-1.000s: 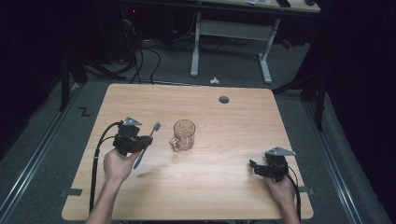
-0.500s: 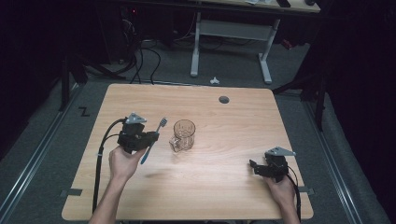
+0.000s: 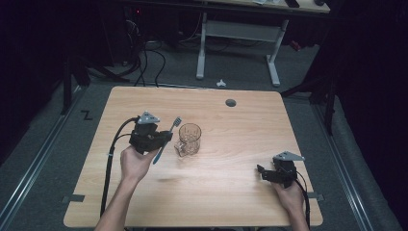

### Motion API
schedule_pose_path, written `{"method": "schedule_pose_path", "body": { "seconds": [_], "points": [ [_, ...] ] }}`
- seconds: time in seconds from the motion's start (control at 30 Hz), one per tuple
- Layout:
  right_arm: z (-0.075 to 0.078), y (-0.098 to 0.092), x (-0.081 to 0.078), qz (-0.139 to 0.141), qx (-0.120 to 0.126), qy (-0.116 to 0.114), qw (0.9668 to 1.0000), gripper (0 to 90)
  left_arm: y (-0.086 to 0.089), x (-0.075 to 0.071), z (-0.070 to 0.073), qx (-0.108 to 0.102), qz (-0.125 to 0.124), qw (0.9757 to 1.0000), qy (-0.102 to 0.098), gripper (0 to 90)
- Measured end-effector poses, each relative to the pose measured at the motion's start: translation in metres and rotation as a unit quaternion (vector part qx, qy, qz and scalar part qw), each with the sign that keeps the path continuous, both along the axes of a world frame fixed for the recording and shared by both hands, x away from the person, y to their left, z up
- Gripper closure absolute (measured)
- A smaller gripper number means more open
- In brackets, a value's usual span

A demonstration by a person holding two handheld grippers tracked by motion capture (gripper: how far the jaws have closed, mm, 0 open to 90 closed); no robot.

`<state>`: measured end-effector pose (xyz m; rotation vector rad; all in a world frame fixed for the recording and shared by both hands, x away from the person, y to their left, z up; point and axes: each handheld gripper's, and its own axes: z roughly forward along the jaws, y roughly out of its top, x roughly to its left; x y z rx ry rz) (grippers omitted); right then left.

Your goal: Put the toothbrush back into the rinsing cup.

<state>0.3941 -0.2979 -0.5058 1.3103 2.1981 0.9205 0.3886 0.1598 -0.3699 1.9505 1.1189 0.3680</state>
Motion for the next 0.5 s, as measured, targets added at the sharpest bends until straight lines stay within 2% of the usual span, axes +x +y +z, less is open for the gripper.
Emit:
{"method": "schedule_pose_path", "body": {
  "seconds": [0.23,0.5],
  "points": [
    [0.0,0.0,0.0,0.0,0.0,0.0,1.0,22.9,-0.013,0.005,0.008,-0.003,-0.011,0.9998,-0.015,80.0],
    [0.0,0.0,0.0,0.0,0.0,0.0,1.0,22.9,-0.023,0.015,0.014,-0.019,-0.02,0.9994,-0.023,80.0]
  ]
}}
